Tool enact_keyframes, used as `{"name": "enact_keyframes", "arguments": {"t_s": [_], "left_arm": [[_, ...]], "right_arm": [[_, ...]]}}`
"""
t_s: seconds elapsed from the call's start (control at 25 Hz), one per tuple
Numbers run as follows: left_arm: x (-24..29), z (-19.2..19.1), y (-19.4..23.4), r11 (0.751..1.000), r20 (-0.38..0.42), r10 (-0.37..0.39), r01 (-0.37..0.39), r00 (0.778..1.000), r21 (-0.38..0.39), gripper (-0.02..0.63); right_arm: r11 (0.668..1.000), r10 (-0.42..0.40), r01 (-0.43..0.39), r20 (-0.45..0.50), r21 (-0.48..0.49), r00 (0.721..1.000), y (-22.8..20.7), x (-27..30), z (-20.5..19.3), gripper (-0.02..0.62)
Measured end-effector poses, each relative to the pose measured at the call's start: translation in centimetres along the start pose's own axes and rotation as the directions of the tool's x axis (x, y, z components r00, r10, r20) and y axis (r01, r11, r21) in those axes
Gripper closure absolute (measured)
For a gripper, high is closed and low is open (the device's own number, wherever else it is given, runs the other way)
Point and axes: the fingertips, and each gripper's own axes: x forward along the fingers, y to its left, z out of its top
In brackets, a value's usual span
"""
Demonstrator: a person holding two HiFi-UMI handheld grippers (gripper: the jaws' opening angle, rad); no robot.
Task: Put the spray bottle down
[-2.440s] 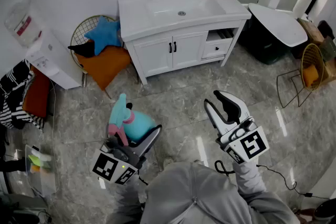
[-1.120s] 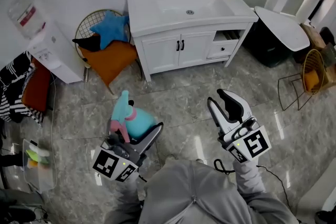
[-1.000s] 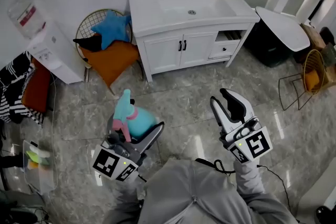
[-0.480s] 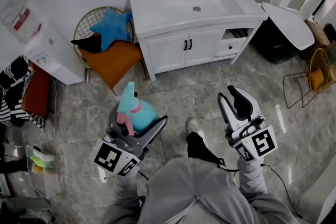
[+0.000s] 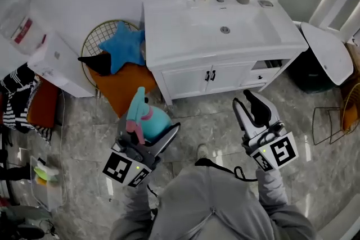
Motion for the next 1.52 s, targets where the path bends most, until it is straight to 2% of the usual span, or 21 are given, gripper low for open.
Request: {"name": "enact_keyframes", "arguments": {"t_s": [0.24,0.44,0.68,1.0,1.24,1.36,1.52], "left_arm": [[8.5,0.7,4.8,0.999,0.020,0.036,-0.036,0.999,0.015,0.144],[13.1,0.6,7.8,0.999,0.022,0.035,-0.035,0.999,0.035,0.144],[19.0,-0.1,13.9,0.999,0.024,0.028,-0.029,0.999,0.032,0.144],[28.1,-4.1,23.9,1.000,0.030,-0.018,0.017,0.999,0.006,0.144],[35.0,-7.0,30.6,0.998,0.055,-0.046,0.043,0.997,0.046,0.144],[38.1,-8.9,34.3,0.999,0.079,-0.015,0.012,0.997,0.038,0.144],[41.4,-12.3,38.7,0.999,0.079,0.046,-0.046,0.996,-0.009,0.144]], "right_arm": [[0.999,0.042,-0.042,0.017,-0.001,0.999,-7.2,6.9,0.2,0.467],[0.999,0.049,-0.049,0.018,0.008,0.999,-10.5,10.5,-0.8,0.468],[0.999,0.025,-0.025,-0.004,0.023,1.000,-14.2,15.8,-1.7,0.468],[0.998,-0.055,0.055,-0.018,0.020,0.998,-19.0,24.8,-2.8,0.468],[0.995,-0.094,0.095,-0.027,0.029,0.995,-21.5,31.2,-3.8,0.466],[0.996,-0.079,0.080,-0.039,0.025,0.996,-22.0,33.8,-4.3,0.467],[0.995,-0.084,0.086,-0.056,0.042,0.995,-23.3,35.7,-5.1,0.467]]}}
